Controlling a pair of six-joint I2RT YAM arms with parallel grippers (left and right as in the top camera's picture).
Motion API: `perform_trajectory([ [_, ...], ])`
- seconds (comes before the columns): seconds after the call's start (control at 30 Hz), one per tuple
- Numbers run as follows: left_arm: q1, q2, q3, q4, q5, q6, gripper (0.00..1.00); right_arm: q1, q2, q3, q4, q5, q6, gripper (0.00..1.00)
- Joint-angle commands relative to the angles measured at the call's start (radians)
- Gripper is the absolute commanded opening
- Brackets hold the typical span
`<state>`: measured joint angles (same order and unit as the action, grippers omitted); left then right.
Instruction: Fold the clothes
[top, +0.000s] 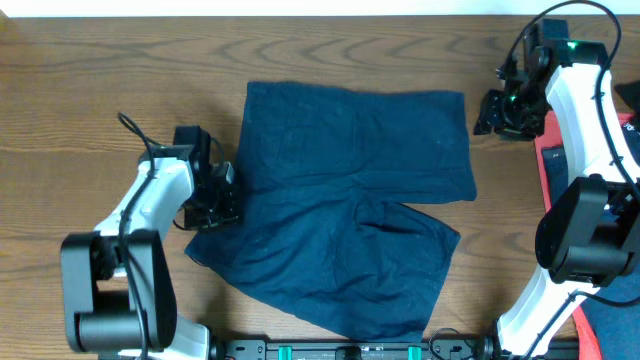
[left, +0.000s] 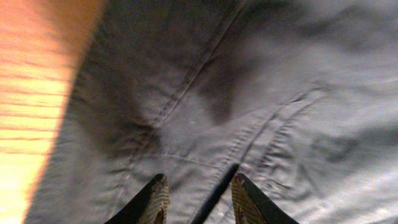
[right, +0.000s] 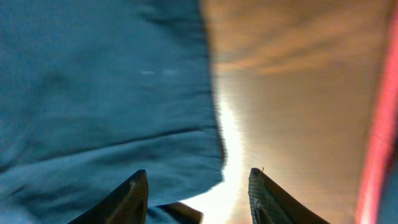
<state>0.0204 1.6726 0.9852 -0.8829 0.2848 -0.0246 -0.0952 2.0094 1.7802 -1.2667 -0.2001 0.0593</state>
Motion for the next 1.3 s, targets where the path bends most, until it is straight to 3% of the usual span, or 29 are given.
perform_trajectory([
  [0.0, 0.003, -0.08, 0.047, -0.011, -0.009, 0.017, 0.42, 0.023, 0.006, -0.002, 0.002, -0.25, -0.153, 0.51],
  [0.07, 0.003, -0.11, 0.047, -0.03, -0.021, 0.017, 0.48, 0.058, 0.006, -0.002, -0.011, -0.264, -0.154, 0.5],
  [0.23, 0.011, -0.113, 0.037, -0.117, -0.162, -0.045, 0.52, 0.173, 0.006, -0.018, -0.043, -0.252, -0.142, 0.5],
  [0.4, 0.06, -0.108, -0.024, -0.128, -0.166, -0.125, 0.57, 0.281, 0.006, -0.085, -0.013, -0.252, -0.089, 0.48],
  [0.47, 0.091, -0.108, -0.054, -0.113, -0.166, -0.132, 0.58, 0.325, 0.006, -0.14, 0.038, -0.242, -0.058, 0.4],
  [0.6, 0.126, -0.108, -0.071, -0.097, -0.156, -0.127, 0.57, 0.388, 0.006, -0.279, 0.262, -0.116, 0.14, 0.01],
  [0.7, 0.126, -0.108, -0.071, -0.086, -0.134, -0.126, 0.57, 0.392, 0.007, -0.376, 0.452, 0.022, 0.33, 0.01],
  [0.87, 0.126, -0.108, -0.071, -0.08, -0.085, -0.101, 0.57, 0.344, 0.007, -0.471, 0.641, 0.06, 0.517, 0.01],
  [1.27, 0.126, -0.108, -0.071, -0.085, -0.082, -0.101, 0.57, 0.327, 0.174, -0.504, 1.007, 0.022, 0.819, 0.01],
])
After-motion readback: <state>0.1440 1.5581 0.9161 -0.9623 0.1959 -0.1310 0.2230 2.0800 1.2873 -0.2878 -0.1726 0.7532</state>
